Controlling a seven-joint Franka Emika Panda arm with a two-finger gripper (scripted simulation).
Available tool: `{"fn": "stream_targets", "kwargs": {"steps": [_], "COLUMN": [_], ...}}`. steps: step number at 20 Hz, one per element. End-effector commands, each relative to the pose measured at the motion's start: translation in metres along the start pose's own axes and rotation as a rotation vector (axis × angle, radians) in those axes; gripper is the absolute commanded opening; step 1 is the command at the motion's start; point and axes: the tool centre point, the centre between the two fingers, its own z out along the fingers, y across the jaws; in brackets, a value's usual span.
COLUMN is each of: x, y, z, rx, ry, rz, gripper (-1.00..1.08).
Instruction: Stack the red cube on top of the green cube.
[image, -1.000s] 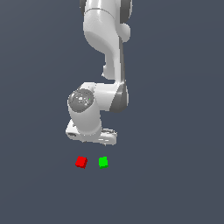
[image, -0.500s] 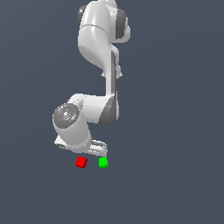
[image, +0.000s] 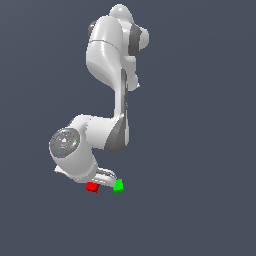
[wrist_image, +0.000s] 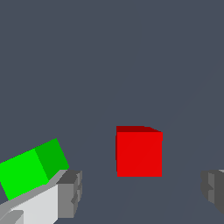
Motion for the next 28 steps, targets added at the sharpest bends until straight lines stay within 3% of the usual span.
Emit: {"fn": "stream_targets", "kwargs": {"steps": [1, 13, 22, 28], "x": [0.004, 0.008, 0.007, 0.008], "y": [0.002, 0.005, 0.005, 0.005], "z": [0.001, 0.006, 0.047, 0.053], "rx": [0.0, 0.0, 0.0, 0.0], "ry": [0.001, 0.002, 0.002, 0.002], "rz": [0.004, 0.008, 0.008, 0.008], "gripper": [1.0, 1.0, 1.0, 1.0]}}
